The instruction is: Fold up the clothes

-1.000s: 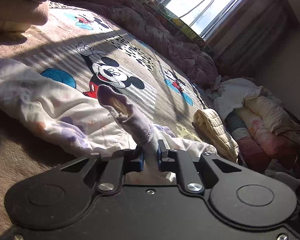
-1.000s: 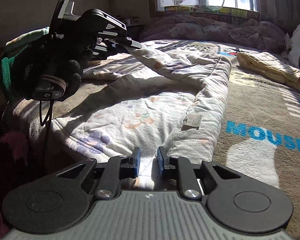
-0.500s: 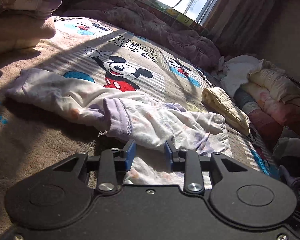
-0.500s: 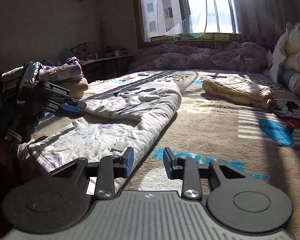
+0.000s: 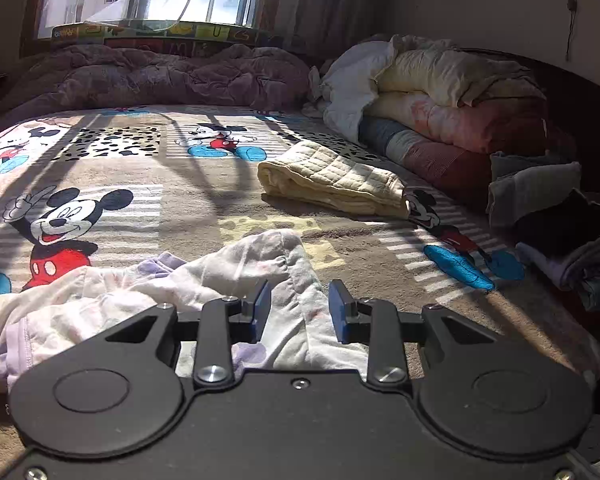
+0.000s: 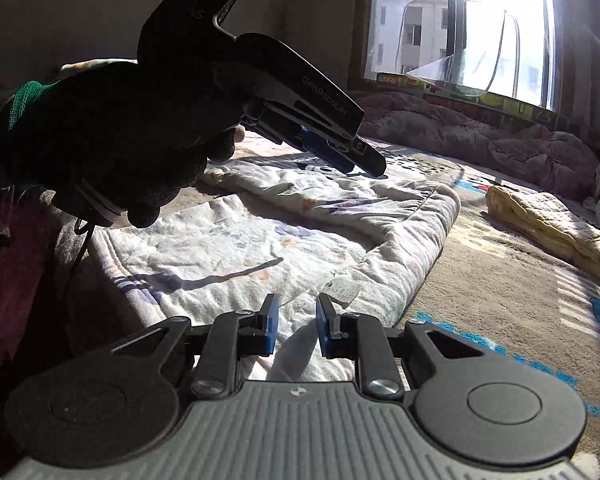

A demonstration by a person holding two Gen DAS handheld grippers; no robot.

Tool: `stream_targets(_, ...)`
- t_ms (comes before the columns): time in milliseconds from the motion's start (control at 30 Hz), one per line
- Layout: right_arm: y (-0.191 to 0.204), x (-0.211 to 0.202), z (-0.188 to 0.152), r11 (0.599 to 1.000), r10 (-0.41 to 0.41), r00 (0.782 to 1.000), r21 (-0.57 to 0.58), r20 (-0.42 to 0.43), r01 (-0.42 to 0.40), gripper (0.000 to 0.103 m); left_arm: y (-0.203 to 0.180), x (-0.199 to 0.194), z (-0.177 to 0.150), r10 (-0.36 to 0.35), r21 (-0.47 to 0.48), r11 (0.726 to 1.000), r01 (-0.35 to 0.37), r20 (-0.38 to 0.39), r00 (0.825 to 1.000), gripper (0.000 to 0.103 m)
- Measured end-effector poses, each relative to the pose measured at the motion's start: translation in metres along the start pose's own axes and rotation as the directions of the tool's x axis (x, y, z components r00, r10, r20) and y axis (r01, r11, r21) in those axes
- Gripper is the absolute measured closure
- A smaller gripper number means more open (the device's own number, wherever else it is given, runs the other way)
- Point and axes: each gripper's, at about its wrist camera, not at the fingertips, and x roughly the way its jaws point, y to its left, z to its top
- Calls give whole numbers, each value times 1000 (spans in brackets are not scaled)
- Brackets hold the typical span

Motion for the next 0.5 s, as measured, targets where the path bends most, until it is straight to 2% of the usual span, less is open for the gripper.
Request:
stream_targets(67,-4,6,0,1000,-3,1000,10,-4,3,81,3,26,21,14,53,999,-13,-19,1000,72)
stream_targets(133,-9,14,-1,1000,4,1000,22,-16,-4,81,6,58,41,-3,104,995,10,-75,997,69)
stream_targets(200,-12,20,-2,999,17,999,39,-27,-16,80,6,83,49,-29,136,989,50,-148,989,54)
stream_targets(267,-14,25,-3,998,35,999,61,-37,-33,80,6,109,50,-28,172,982,71,-243,970,58)
stream_targets(300,-14,27,-3,997,41,998,65,-39,-39,80,8,117,47,-20,162,985,65,-265,964,82)
stream_targets(433,-18,32,-3,993,69,997,102,-46,-64,79,24,129,18,34,7,999,-33,-254,967,84)
stream_targets(500,-20,36,-3,989,86,995,122,-52,-79,78,32,135,4,61,-71,994,-81,-251,966,78)
